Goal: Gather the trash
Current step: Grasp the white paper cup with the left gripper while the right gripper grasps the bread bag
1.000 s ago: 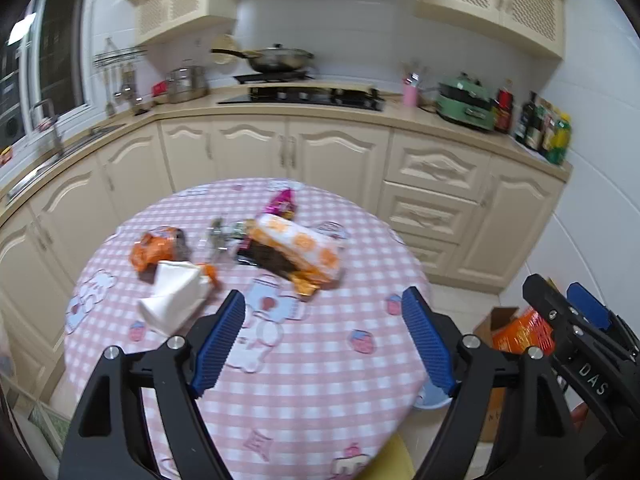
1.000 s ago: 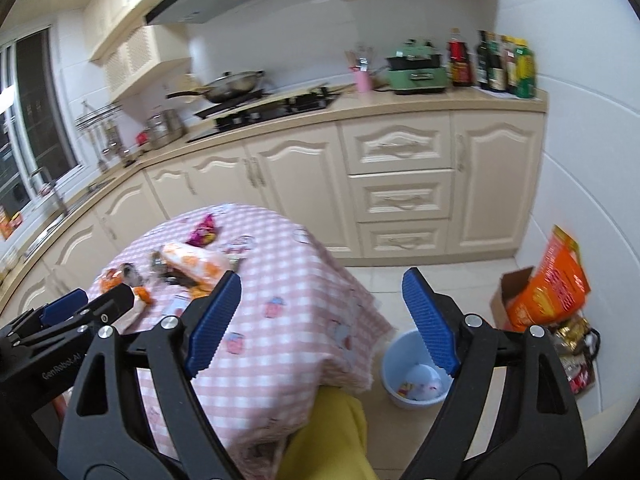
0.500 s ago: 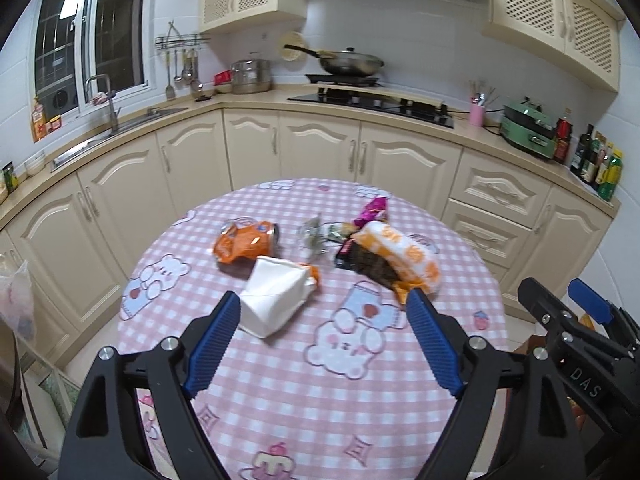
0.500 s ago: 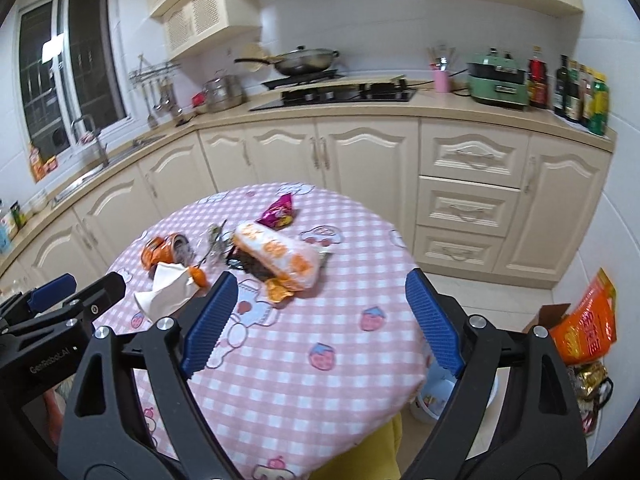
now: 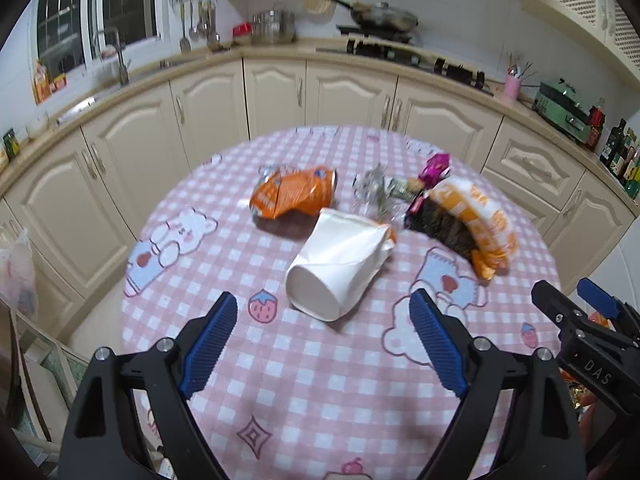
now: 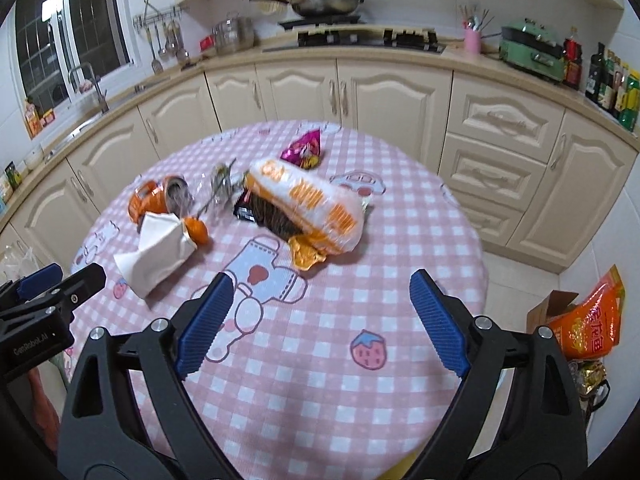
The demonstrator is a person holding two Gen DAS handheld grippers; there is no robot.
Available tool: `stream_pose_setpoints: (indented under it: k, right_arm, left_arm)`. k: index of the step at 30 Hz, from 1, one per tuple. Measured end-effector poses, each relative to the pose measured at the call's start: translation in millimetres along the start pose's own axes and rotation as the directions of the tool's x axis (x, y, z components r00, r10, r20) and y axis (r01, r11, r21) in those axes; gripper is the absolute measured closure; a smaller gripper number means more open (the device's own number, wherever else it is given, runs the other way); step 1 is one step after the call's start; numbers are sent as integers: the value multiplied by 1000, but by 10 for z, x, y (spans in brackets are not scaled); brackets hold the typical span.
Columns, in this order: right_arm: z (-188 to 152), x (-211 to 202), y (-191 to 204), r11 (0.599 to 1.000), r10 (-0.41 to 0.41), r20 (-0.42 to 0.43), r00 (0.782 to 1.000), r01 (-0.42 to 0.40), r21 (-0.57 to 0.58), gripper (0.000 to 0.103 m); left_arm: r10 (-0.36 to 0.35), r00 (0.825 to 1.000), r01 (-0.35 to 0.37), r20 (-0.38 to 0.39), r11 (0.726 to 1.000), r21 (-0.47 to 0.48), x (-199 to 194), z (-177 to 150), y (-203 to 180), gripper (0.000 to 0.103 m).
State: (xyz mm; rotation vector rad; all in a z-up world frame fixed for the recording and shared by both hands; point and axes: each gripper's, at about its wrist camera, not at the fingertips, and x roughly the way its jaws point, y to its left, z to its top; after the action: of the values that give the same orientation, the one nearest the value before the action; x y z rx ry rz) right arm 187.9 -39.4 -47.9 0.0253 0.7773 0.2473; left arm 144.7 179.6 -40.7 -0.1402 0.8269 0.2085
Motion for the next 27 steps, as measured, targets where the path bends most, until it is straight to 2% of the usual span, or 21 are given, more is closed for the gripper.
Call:
stream_pose_setpoints:
  k: [8, 14, 16, 18, 20, 26, 27]
  right_arm:
    - [25, 341, 20, 1000, -1, -65, 998, 1, 6, 15]
    - [123, 521, -52, 1000, -1, -82, 997, 2, 8, 15]
    - [171, 587, -74, 1000, -4, -88, 996, 4, 1, 15]
    - [240, 666, -72, 999, 1, -86, 996, -4, -34, 15]
    - [297, 755, -59, 998, -1, -90, 996, -5, -62, 15]
    - [472, 1090, -44, 996, 16, -95, 995, -24, -84, 15]
    - [476, 1116, -49, 997, 17, -96, 995, -24, -78, 25]
  left_arm:
    - [-41, 995, 39, -87, 999, -22, 511, 119, 83, 17]
    - [-83, 983, 78, -162, 996, -37, 965, 244, 26, 18]
    - [-111, 976, 99, -190, 993, -71, 1086, 255, 70, 34]
    - [-126, 976, 113, -179, 990, -81, 1097, 257, 112, 38]
    - [-152, 973, 138, -176, 986, -88, 1111, 246, 143, 38]
    - [-145, 976, 134, -162, 988, -76, 1101, 220, 140, 39]
    - [-142, 977, 131, -161, 989, -76, 1093, 231, 139, 39]
